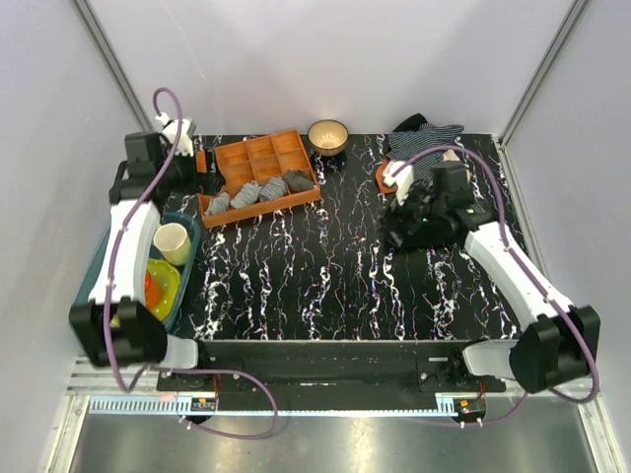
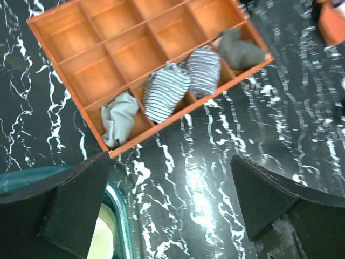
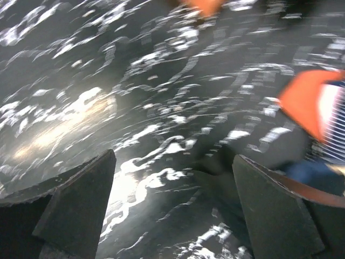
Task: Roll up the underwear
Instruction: Reset both arms
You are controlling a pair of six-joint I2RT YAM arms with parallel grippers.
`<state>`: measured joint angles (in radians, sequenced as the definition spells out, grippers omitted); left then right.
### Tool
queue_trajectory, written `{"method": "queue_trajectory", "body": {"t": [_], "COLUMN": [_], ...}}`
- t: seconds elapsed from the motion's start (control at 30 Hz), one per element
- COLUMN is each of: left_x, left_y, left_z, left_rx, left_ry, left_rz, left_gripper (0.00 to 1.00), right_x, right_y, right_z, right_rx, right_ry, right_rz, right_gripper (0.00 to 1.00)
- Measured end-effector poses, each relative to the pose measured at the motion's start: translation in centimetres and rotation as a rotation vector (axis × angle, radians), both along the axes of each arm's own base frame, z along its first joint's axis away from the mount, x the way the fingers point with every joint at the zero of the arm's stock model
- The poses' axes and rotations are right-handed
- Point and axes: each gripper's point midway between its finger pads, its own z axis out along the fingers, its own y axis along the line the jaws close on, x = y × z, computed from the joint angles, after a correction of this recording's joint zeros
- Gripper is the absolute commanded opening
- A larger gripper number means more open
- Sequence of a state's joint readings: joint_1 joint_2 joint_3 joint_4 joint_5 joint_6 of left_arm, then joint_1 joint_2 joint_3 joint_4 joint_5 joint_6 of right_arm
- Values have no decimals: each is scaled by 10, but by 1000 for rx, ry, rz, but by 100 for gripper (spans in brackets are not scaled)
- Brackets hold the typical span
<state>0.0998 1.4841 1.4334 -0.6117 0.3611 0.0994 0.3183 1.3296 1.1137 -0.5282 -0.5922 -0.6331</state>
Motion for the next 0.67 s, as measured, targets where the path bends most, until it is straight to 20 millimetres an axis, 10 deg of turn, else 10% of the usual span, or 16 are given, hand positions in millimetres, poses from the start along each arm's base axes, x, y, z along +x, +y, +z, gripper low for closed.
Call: {"method": "queue_trajectory", "body": {"t": [0.33,0.67], "left_x": [-112,-190], "left_y": [-43,-60], "left_z": [68,59], "left_rx": [-201,-338], "left_ry": [-304,-459], "left_rz": [-54,-39], "left_gripper": [99,99], "right_x": [26,24], "right_y": [-77,-113], "right_z": [125,137], "right_rx": [231,253], "right_ry": [-260,-247], "right_rz": [-667,-882], "right_gripper": [100,100]}}
